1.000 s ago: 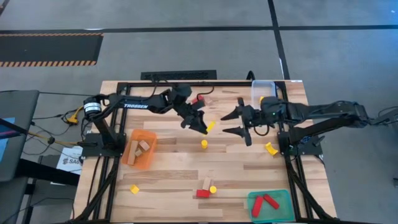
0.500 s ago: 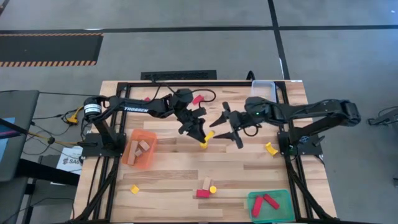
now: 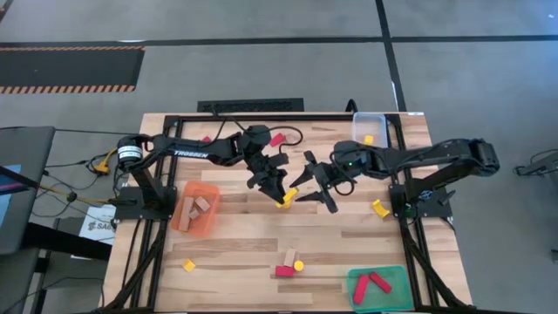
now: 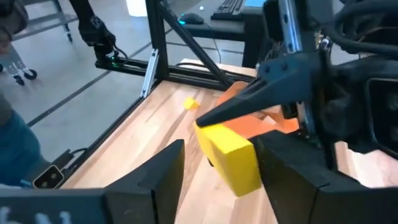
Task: Sort & place blocks by color
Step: Put the yellow block into the transparent bin
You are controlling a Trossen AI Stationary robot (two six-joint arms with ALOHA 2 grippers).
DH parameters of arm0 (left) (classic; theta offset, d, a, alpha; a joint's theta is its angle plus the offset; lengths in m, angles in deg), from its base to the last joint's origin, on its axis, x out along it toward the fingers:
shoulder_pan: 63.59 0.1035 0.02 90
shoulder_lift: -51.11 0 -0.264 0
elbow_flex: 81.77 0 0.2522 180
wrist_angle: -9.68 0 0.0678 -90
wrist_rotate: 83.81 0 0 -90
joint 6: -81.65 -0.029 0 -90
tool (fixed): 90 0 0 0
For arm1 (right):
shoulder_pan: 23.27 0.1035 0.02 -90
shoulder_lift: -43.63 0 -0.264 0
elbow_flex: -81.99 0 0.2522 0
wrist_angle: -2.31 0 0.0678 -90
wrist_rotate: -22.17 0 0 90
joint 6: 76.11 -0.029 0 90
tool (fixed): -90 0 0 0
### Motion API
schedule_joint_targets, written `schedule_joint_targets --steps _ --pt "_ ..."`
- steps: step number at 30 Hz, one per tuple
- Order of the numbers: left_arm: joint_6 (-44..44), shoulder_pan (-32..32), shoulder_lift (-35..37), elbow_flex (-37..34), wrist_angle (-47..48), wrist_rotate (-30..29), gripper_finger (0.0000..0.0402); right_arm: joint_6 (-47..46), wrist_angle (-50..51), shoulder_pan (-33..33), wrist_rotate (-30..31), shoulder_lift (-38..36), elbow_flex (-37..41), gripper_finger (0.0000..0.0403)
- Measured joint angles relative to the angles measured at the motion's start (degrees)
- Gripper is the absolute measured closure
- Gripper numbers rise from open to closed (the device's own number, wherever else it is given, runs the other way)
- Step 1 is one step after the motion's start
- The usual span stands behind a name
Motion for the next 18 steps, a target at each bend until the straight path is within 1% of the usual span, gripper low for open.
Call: schedule_joint_targets --steps 3,7,12,15,18 --pt "-0.02 0.04 0.0 0.0 0.0 0.09 0.0316 0.0 -0.26 -0.1 0.02 -0.12 0.0 0.0212" --pt "0.0 -0.01 0.0 0.0 -0.01 0.75 0.0316 0.06 -0.27 0.28 0.02 -0.02 0.0 0.0261" --pt "0.35 -0.02 -0.13 -0.09 0.35 2.92 0.0316 0.67 -0.67 0.69 -0.46 0.8 -0.04 0.0321" --pt "0.97 -0.04 -0.13 -0.09 0.03 3.08 0.0316 0.88 -0.71 0.64 -1.99 0.82 -0.11 0.0341" --pt "2.54 -0.09 -0.13 -0.09 0.03 1.87 0.0304 0.38 -0.11 0.6 -3.2 0.72 -0.09 0.0346"
